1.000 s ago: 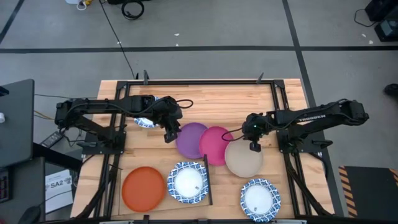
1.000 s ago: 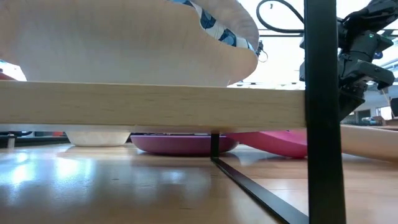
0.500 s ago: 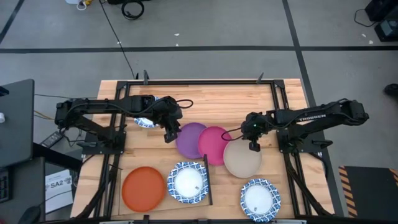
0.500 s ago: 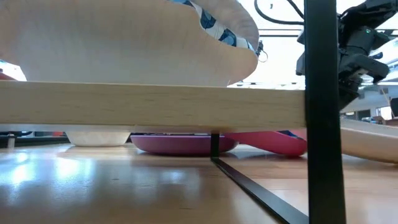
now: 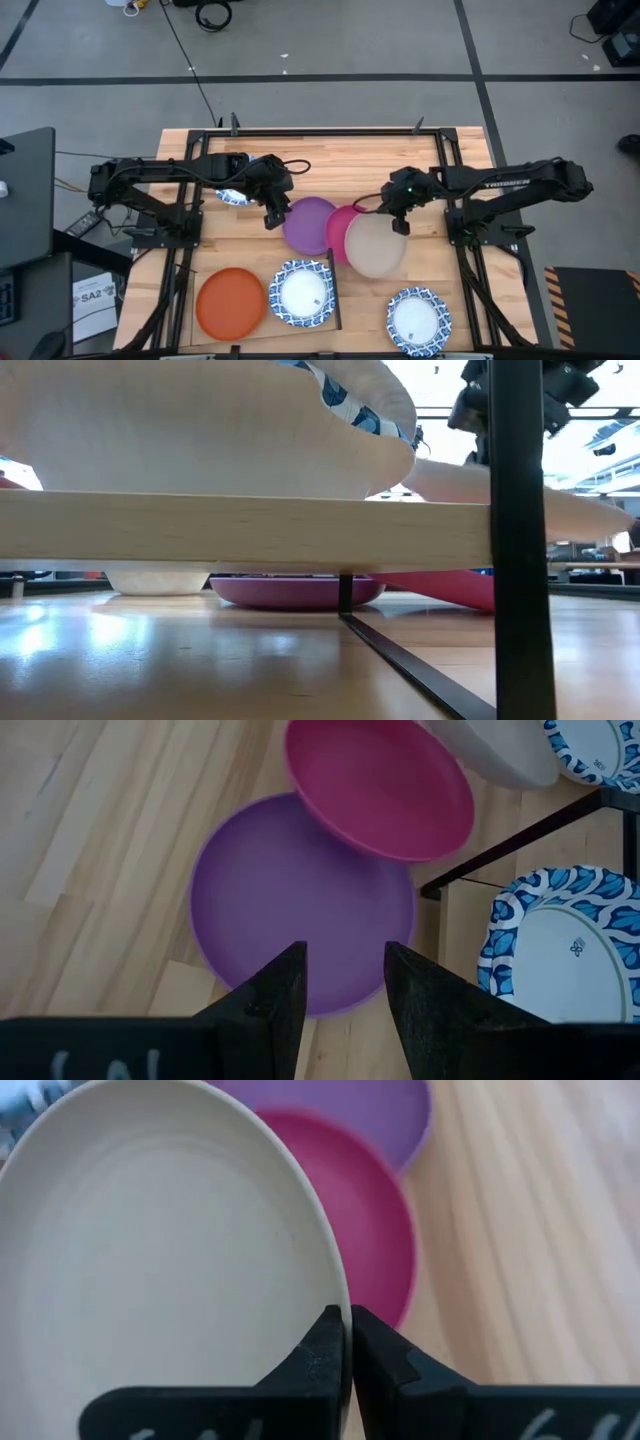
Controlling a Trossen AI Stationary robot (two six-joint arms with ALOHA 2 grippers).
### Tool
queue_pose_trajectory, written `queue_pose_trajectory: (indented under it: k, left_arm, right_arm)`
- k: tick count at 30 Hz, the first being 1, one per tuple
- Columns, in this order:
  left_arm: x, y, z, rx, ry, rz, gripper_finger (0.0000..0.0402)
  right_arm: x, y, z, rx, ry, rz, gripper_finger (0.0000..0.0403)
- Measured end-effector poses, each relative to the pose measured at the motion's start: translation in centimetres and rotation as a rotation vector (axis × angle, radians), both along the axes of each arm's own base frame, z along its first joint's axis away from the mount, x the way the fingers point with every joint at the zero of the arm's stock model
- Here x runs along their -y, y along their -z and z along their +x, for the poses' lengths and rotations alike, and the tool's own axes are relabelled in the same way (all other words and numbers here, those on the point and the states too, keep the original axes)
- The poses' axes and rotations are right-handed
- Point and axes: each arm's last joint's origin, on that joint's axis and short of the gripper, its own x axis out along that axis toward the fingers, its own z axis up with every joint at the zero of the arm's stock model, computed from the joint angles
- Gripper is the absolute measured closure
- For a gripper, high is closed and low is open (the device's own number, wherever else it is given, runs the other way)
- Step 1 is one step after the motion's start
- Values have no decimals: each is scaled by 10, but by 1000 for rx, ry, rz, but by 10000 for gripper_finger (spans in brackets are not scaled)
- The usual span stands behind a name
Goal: Place and stack plates onto a shelf
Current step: Stack the gray plate on top of the orange plate on the shelf
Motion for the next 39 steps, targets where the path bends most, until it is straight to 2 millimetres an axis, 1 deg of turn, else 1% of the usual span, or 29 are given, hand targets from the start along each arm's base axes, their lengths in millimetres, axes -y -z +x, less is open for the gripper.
queue_pose_trajectory:
  k: [5,11,14,18,22,27,30,34,39]
  left_arm:
    - [0,-2,2,30,-3,1,260]
    - [-1,-7,8,104,-2,10,260]
    - [-1,-11,12,162,-3,19,260]
    - [-3,-17,17,244,-33,61,260]
    - [-7,-23,21,312,-130,158,260]
    - [-16,-30,22,356,-337,368,260]
    - [-20,-36,23,375,-418,516,260]
    - [-22,-44,25,428,-450,595,260]
    - [-22,-50,27,476,-447,615,260]
  right_arm:
    - [3,-25,7,74,49,-63,385]
    - [10,-54,13,156,172,-179,385]
    - [15,-64,13,179,256,-244,385]
    - [24,-71,14,229,391,-337,385]
    - [31,-76,15,269,510,-409,385]
    - [40,-84,15,334,652,-466,385]
    - [44,-89,16,385,706,-481,385]
    - [47,-96,17,470,751,-464,385]
    - [49,-102,18,550,787,-431,385]
